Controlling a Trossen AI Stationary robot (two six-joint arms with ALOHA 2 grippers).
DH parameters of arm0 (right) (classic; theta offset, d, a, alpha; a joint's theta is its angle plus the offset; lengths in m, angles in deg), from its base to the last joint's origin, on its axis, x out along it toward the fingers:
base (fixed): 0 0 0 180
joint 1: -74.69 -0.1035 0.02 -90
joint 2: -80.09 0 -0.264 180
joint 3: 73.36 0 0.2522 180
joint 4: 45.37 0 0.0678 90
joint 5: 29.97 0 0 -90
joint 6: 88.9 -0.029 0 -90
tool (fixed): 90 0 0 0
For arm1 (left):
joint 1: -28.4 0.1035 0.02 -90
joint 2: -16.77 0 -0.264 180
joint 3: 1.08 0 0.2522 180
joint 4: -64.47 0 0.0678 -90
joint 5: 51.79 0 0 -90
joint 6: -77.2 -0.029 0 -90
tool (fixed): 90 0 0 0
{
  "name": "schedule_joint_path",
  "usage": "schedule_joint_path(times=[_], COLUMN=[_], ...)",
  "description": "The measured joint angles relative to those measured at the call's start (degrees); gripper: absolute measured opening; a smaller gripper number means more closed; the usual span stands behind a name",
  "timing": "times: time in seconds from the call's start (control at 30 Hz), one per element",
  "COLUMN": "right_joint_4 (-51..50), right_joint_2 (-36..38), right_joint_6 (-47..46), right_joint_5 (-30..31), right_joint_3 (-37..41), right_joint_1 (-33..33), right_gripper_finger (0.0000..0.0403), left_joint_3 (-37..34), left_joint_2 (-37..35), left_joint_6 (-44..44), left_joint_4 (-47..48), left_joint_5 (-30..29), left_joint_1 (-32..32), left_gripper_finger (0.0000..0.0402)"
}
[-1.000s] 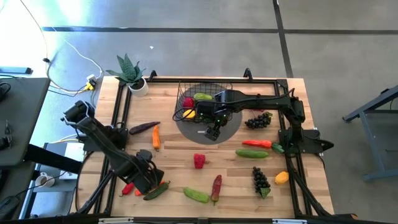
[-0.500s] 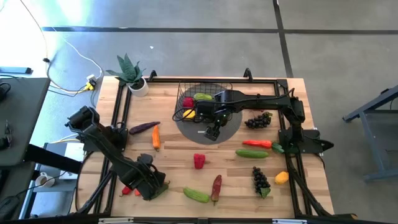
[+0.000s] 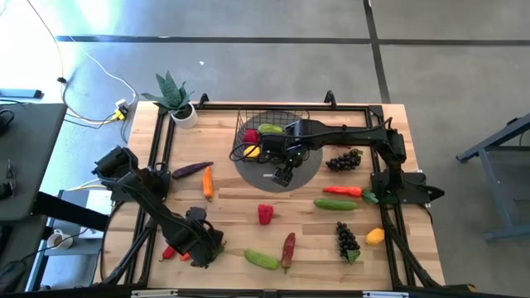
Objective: Build produce basket
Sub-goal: Put the onion into the wire basket
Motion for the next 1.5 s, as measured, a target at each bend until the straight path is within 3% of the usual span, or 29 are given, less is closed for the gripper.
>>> schedule_joint_path(times=[0.6, 0.87, 1.1, 1.5], right_joint_4=[0.1, 0.0, 0.0, 0.0], right_joint_2=[0.0, 0.0, 0.0, 0.0], right_joint_6=[0.4, 0.4, 0.4, 0.1], right_joint_5=[0.0, 0.0, 0.0, 0.0], right_joint_3=[0.0, 0.0, 0.0, 0.0], right_joint_1=[0.0, 0.0, 0.0, 0.0], right_gripper_finger=[0.0314, 0.0314, 0.0314, 0.0314], left_joint_3=[0.1, 0.0, -1.2, -1.6], left_joint_2=[2.9, 2.9, 2.7, -1.7], left_joint_6=[-8.4, -13.2, -16.5, -20.7], left_joint_4=[0.0, 0.5, -1.0, -1.5], left_joint_5=[3.4, 3.0, 4.2, -0.6], left_joint_1=[2.2, 2.2, 2.2, 2.2], left_gripper_finger=[0.0303, 0.0247, 0.0237, 0.0235])
